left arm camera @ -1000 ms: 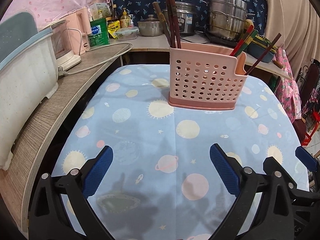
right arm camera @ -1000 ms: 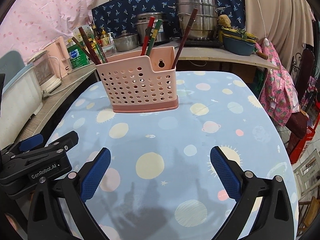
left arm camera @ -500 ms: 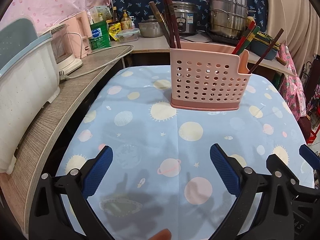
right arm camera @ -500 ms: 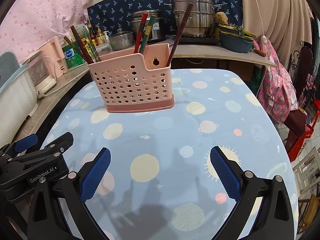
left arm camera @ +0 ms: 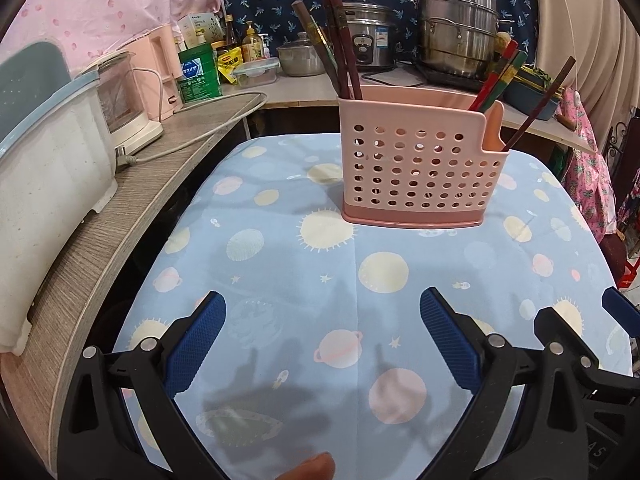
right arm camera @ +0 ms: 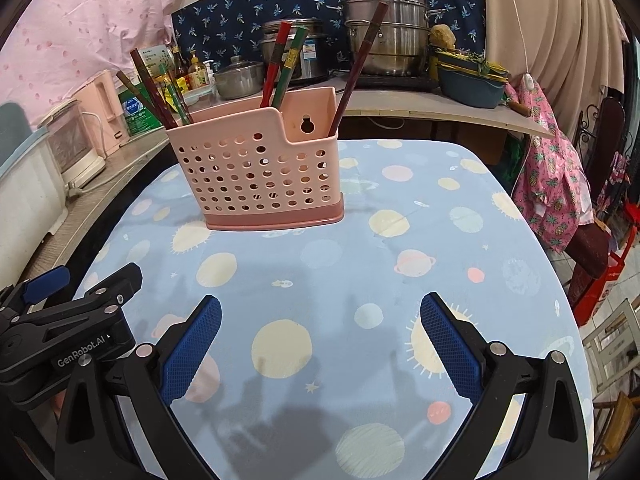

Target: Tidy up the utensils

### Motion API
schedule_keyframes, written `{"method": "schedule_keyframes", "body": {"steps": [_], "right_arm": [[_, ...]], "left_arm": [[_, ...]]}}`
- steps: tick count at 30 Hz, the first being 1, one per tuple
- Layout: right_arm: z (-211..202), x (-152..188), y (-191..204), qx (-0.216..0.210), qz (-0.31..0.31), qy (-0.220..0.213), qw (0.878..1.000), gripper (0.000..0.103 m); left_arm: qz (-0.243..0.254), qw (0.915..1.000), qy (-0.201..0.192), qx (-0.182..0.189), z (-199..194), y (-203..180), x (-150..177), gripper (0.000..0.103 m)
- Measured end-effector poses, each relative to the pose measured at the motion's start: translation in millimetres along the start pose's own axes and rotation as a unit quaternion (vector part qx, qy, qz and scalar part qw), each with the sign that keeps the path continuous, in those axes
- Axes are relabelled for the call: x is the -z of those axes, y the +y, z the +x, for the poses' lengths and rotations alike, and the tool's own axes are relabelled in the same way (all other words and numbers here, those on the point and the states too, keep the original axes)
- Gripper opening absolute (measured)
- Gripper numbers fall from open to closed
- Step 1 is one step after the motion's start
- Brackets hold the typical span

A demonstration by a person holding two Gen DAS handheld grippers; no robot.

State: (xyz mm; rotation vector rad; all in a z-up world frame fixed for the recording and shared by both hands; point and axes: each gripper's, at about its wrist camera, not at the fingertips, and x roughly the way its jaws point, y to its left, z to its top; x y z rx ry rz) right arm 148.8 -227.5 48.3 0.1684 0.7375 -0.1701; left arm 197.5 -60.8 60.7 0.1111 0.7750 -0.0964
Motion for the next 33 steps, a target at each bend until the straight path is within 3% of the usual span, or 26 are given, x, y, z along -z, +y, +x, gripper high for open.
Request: {"method": "schedule_keyframes", "body": {"steps": [33], "right_arm": [[-13,-5,3,0.005,-0.006,-0.017,1.0,0.096]], "left_arm": [[-0.005,0.9999,-0.014,0.003,-10,2,-5,0.093]]}}
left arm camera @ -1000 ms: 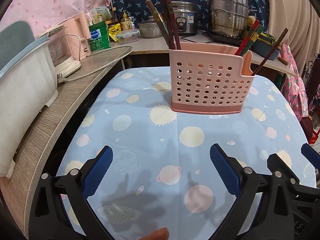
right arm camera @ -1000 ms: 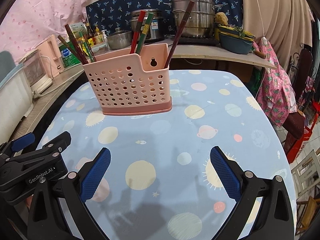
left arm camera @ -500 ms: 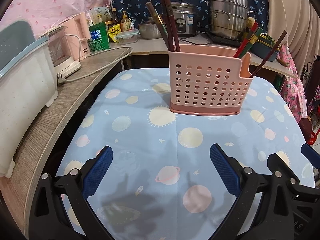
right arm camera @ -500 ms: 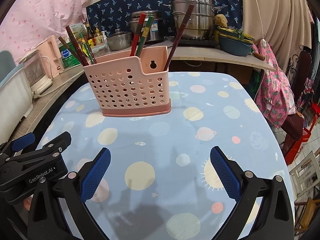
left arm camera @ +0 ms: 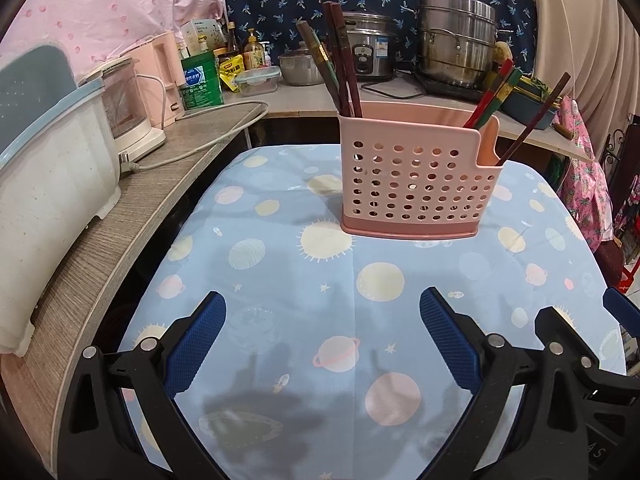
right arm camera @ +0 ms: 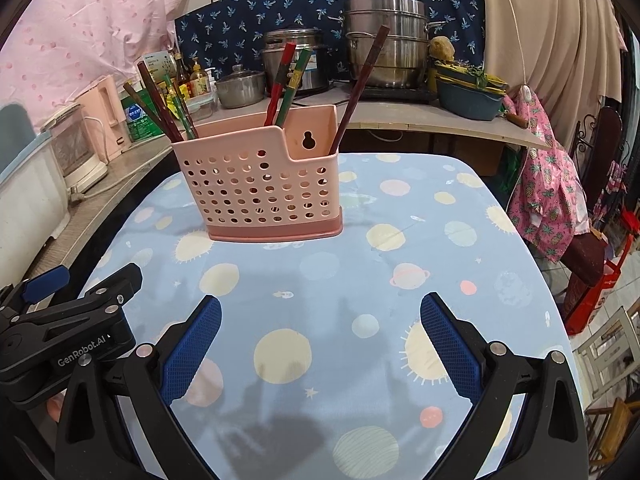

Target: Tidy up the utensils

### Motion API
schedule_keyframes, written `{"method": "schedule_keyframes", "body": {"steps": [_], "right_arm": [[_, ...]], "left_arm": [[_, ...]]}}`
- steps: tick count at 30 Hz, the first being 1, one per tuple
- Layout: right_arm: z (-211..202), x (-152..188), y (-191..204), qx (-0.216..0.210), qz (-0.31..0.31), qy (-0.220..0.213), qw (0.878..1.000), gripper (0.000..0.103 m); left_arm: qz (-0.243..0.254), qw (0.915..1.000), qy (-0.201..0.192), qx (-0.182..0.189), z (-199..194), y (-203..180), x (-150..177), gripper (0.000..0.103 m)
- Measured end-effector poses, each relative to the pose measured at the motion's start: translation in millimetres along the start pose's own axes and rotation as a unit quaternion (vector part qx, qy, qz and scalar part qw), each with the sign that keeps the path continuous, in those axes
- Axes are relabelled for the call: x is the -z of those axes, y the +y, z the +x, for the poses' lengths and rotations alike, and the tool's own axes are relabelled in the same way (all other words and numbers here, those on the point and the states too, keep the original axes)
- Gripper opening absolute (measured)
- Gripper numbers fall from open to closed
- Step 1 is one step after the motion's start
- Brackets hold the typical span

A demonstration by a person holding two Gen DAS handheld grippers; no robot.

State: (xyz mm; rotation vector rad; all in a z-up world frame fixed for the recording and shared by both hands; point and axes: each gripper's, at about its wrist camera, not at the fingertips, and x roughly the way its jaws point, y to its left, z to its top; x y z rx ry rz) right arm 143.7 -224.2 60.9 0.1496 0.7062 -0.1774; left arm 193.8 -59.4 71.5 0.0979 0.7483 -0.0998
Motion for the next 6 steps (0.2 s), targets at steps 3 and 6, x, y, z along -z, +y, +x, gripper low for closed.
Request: {"method": "schedule_keyframes", "body": {"steps": [3,6], "right_arm": [[-1.1,-0.6,0.4,0.0,0.0,-0.002,1.0,0.096],[-1.7,-1.7,1.0,-0.001,0.0,-0.003,1.0,0.096]], "left_arm": [[-0.001,0.9999,-0.009,-0.006,-3.1,-0.4,-0.4,0.093],[-0.004,0.9999,-0.009,-0.005,-3.8,1.0,-2.0,0.093]]}}
